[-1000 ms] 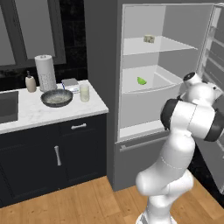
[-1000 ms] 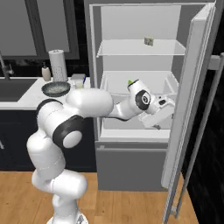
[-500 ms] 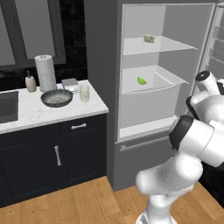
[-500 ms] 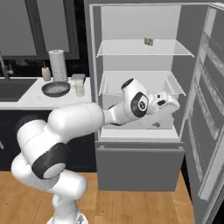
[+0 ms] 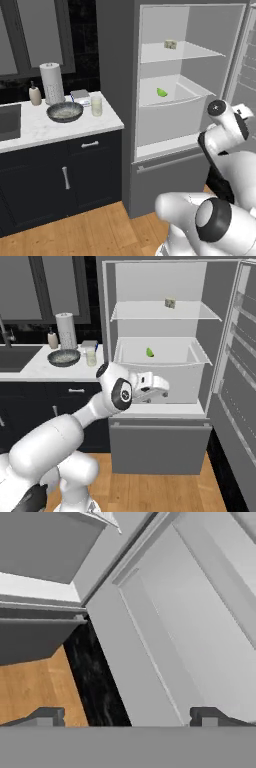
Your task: Grab a lemon wedge from the fridge and one ice cube from the ice bowl, and put them in the glass of lemonade.
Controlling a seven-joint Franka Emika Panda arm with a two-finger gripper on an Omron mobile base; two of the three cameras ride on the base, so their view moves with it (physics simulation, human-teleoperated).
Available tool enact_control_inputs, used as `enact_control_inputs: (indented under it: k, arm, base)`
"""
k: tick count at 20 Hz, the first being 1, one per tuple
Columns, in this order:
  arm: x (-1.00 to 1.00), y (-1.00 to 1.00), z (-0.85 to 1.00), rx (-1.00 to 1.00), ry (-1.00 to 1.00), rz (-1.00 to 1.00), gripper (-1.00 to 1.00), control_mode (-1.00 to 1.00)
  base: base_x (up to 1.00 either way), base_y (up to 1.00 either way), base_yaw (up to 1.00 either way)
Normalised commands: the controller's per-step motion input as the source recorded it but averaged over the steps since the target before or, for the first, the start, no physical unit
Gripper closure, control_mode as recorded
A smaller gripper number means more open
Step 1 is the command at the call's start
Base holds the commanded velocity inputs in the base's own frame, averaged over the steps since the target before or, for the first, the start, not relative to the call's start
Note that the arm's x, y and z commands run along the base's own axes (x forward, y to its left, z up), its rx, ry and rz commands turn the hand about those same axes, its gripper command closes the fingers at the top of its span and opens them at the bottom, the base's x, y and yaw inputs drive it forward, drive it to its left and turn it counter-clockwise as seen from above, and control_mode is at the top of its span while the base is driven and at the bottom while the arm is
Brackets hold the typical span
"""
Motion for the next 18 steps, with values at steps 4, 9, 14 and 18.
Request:
enact_control_inputs:
  k: [4, 9, 14, 18]
  arm:
    - [-0.59, 1.0, 0.0, 0.25, -0.5, -0.08, -1.0, -1.0]
    - [-0.49, 1.0, 0.0, 0.4, -0.46, -0.06, -1.0, -1.0]
    - [-0.5, 1.0, 0.02, 0.48, -0.21, -0.01, -1.0, -1.0]
    - [-0.66, 0.79, 0.12, 0.51, 0.0, 0.15, -1.0, -1.0]
  base:
    - [0.0, 0.0, 0.0]
    - [0.0, 0.0, 0.0]
    - [0.0, 0.0, 0.0]
    - [0.0, 0.0, 0.0]
